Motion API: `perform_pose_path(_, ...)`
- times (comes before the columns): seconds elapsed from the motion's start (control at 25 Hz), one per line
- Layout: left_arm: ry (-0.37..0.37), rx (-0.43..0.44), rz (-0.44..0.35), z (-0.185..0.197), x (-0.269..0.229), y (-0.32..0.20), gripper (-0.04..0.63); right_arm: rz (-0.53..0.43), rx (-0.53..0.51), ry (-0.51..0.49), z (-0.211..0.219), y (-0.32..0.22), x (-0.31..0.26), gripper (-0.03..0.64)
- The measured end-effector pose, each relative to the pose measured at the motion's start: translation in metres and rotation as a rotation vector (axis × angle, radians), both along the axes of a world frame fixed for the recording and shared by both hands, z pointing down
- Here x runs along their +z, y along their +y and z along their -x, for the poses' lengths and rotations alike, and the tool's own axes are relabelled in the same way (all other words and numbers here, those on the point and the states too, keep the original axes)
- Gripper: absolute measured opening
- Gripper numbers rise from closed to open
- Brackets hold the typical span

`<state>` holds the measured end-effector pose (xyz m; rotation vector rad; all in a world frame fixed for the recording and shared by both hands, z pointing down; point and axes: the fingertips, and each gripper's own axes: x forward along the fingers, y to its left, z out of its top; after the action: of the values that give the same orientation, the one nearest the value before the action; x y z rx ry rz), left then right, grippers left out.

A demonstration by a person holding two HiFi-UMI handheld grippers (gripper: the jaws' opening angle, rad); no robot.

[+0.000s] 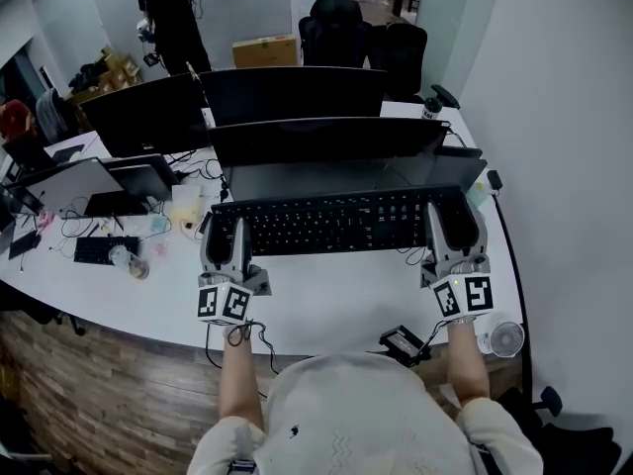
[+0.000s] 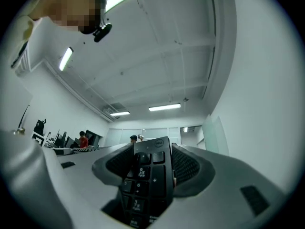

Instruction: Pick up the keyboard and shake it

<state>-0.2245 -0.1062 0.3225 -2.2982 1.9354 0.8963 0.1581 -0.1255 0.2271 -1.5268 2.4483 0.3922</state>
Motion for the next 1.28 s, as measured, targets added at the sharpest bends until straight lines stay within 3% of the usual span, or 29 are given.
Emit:
perform_pose_path(0.16,0.003,0.010,0.032,0.003,0.009,-0.013,0.273,0.045,0.020,0.005,0.003,-0.010,0.007,0.236)
perform_pose_path(0.36,0.006,0.010,-0.050,0.004,-0.011,0.009,0.275,-0.069,-0.016,-0.015,0.001,0.013,-0.009,0.236)
perform_pose_path(0.48,-0.013,0.000,-0.005,0.005,-0.006,-0.004,0.275,0.002,-0.014,-0.021,0.002,-0.003,-0.002,0.235)
perform_pose_path(0.6,-0.019,-0.002,-0.015,0.005,-0.008,0.004,0.275,-0.014,-0.015,-0.030,0.001,0.004,0.001,0.236)
perform_pose_path(0.72,-0.036,-0.010,0.043,0.008,0.001,-0.005,0.275,0.091,-0.020,-0.047,0.003,-0.011,0.015,0.239)
perform_pose_path(0.92,-0.046,-0.016,0.061,0.008,0.005,-0.003,0.275,0.101,-0.024,-0.057,0.002,-0.014,0.024,0.235)
perform_pose_path(1.08,-0.093,-0.023,0.109,0.003,0.008,-0.007,0.275,0.165,-0.012,-0.093,-0.004,-0.024,0.045,0.236)
perform_pose_path(1.28,-0.186,-0.043,0.115,-0.007,-0.007,-0.011,0.275,0.191,-0.033,-0.187,-0.018,-0.036,0.068,0.235)
